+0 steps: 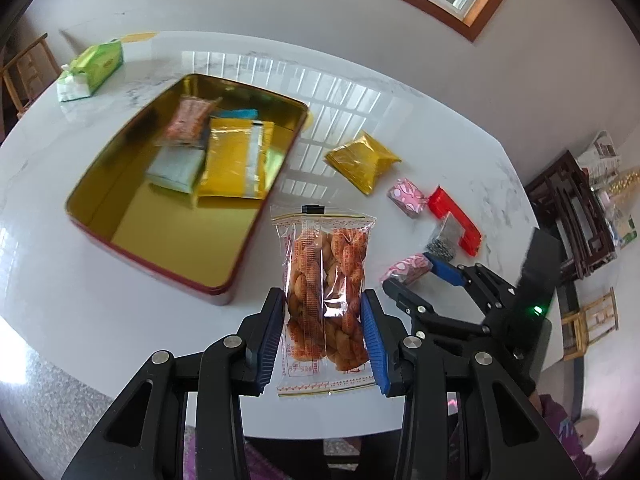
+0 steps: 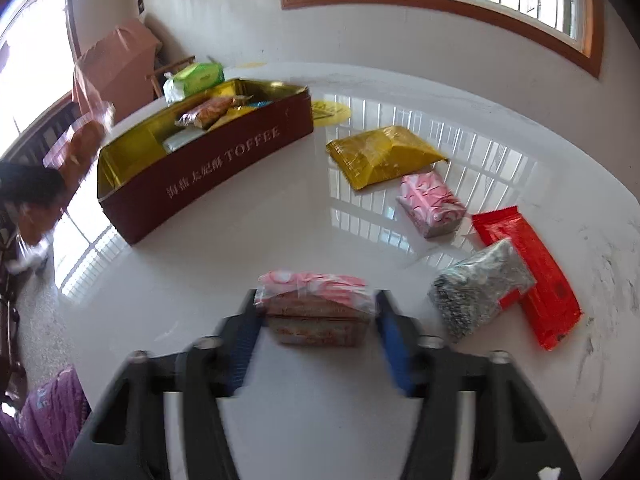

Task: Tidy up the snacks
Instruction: 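Carry the orange snack bag with the left gripper while the right grasps the pink cake, then lower the orange snack bag into the tin and open the left gripper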

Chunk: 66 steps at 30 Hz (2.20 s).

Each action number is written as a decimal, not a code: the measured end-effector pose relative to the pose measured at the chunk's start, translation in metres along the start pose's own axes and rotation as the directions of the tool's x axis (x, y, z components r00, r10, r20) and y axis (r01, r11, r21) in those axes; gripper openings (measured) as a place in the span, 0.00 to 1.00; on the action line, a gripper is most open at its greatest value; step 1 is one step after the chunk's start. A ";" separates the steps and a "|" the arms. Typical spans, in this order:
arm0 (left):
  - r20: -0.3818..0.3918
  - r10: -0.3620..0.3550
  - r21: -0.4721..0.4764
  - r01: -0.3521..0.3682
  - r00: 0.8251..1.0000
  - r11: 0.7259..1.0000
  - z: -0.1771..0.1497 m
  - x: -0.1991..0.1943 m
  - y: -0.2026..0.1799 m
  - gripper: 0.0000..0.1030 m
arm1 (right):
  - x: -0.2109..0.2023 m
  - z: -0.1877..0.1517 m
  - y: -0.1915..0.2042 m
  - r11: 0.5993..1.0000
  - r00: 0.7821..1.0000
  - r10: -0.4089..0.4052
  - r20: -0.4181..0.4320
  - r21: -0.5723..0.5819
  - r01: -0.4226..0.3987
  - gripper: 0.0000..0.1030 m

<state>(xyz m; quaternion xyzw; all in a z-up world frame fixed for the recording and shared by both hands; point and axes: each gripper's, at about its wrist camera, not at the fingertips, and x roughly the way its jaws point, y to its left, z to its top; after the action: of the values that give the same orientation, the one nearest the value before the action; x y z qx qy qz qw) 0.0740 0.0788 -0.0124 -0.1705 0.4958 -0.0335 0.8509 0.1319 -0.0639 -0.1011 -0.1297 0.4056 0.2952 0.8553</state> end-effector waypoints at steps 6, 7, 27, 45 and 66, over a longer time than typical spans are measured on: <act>0.058 0.053 -0.011 -0.052 0.997 0.999 0.009 -0.029 0.025 0.39 | -0.025 -0.011 -0.010 0.999 0.998 -0.016 0.061 0.036 0.013 0.44; 0.073 0.075 -0.006 -0.075 0.995 0.997 0.012 -0.034 0.029 0.39 | -0.034 -0.014 -0.016 0.998 0.997 -0.025 0.079 0.056 0.021 0.44; 0.108 0.285 0.139 -0.298 0.952 0.944 0.084 0.019 0.105 0.39 | -0.112 -0.106 -0.185 0.821 0.921 -0.389 0.024 0.463 0.334 0.43; 0.037 0.338 0.195 -0.338 0.940 0.921 0.086 0.065 0.128 0.39 | -0.111 -0.110 -0.186 0.807 0.920 -0.391 0.021 0.489 0.332 0.43; 0.087 0.432 0.250 -0.439 0.898 0.863 0.070 0.074 0.123 0.45 | -0.108 -0.112 -0.190 0.793 0.917 -0.398 0.003 0.504 0.342 0.43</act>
<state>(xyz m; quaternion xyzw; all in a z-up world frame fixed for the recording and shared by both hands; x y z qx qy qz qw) 0.1571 0.1958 -0.0823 0.0596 0.5007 0.0962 0.8582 0.1252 -0.3090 -0.0922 0.0326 0.3867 0.0150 0.9215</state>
